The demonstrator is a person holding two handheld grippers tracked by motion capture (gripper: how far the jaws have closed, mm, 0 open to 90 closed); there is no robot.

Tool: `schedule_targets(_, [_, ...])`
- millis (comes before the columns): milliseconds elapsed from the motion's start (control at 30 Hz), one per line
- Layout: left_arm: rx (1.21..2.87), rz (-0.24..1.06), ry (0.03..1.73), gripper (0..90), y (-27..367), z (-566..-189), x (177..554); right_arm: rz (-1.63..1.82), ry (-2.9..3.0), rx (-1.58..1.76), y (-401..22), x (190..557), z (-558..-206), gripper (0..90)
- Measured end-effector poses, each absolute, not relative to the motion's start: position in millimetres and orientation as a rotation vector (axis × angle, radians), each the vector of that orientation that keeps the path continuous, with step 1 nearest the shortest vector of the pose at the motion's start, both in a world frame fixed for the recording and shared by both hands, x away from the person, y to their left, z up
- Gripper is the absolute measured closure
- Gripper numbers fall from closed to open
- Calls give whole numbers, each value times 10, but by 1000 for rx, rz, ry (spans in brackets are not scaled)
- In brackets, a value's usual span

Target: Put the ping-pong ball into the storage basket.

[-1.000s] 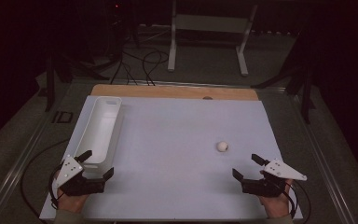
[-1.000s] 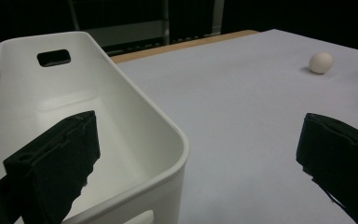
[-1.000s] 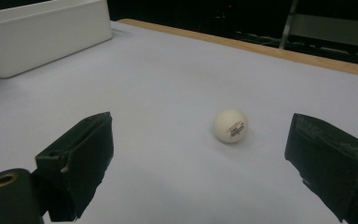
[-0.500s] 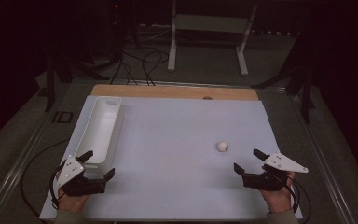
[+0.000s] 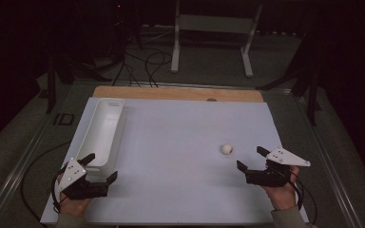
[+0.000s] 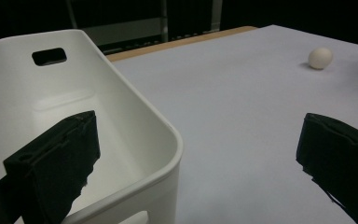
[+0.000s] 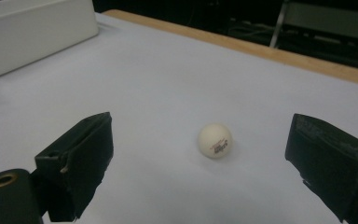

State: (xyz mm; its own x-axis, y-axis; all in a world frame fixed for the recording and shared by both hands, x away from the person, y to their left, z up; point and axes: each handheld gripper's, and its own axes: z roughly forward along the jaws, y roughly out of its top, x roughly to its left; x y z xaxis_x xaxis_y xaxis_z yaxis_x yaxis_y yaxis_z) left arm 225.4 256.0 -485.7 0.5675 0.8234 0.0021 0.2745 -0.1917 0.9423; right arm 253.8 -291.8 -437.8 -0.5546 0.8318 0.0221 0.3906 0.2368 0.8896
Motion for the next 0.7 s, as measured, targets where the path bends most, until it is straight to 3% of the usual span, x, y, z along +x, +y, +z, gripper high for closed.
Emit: schedule_targets(700, [1742, 645, 915, 3, 2558, -4866, 2255, 1230, 2090, 1135, -2876, 2702, -4261, 72])
